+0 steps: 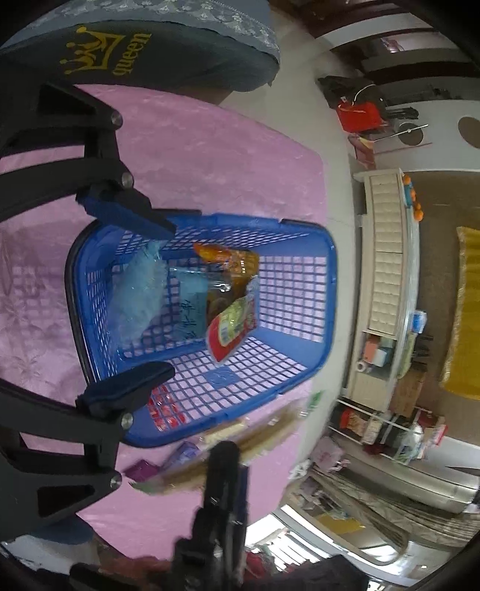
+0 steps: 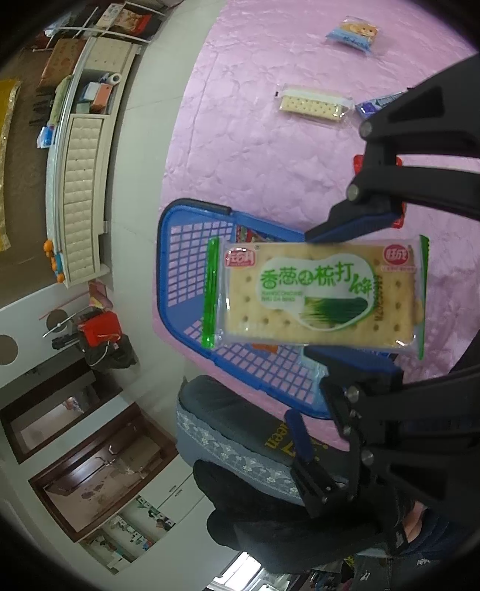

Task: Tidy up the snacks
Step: 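Carry both packs to the basket while the left gripper releases the blue-striped pack inside, then lower the cracker pack into the basket and open the right gripper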

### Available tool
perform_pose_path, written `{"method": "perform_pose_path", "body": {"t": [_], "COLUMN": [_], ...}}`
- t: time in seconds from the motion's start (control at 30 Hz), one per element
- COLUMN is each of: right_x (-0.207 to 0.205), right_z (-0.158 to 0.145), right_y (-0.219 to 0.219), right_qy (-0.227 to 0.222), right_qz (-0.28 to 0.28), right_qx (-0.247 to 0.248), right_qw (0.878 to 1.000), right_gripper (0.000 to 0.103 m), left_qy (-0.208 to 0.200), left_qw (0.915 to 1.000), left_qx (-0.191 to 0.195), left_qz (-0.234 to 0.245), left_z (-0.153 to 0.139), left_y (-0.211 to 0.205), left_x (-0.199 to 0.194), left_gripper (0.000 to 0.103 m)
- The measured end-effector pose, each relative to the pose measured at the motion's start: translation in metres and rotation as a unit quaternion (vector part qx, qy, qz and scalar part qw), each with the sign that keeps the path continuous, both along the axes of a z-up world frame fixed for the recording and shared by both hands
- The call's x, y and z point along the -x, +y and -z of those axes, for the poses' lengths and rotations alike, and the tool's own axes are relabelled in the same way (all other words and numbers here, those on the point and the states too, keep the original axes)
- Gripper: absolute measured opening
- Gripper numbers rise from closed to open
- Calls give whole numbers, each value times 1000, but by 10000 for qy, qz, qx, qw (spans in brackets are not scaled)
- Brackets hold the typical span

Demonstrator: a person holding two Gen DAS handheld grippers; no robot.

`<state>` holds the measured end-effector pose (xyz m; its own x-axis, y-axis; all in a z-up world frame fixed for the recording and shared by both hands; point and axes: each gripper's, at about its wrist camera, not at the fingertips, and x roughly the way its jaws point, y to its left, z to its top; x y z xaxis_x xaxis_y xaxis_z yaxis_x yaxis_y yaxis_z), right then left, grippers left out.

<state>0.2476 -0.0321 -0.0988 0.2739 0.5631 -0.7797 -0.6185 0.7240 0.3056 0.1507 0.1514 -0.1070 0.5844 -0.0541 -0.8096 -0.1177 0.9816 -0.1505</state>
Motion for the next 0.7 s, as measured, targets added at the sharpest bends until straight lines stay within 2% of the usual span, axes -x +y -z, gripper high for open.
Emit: {"method": "perform_pose_path", "body": {"t": [0.37,0.7], "right_x": [23,14], "right_z": [-20,-31], "right_y": [11,34], "right_qy": [-288,-492], "right_qz": [-58,-127], "right_qx": [73,282], "right_qw": [9995,9983], "right_gripper": [58,58], "left_qy": [-546,-618], "left_qw": [9984,9980], "left_qx": [46,-32], "left_qz": [-112,-138], "left_z": [-39,-37], "left_y": [19,31], "left_x": [28,16], "left_gripper": [72,72]}}
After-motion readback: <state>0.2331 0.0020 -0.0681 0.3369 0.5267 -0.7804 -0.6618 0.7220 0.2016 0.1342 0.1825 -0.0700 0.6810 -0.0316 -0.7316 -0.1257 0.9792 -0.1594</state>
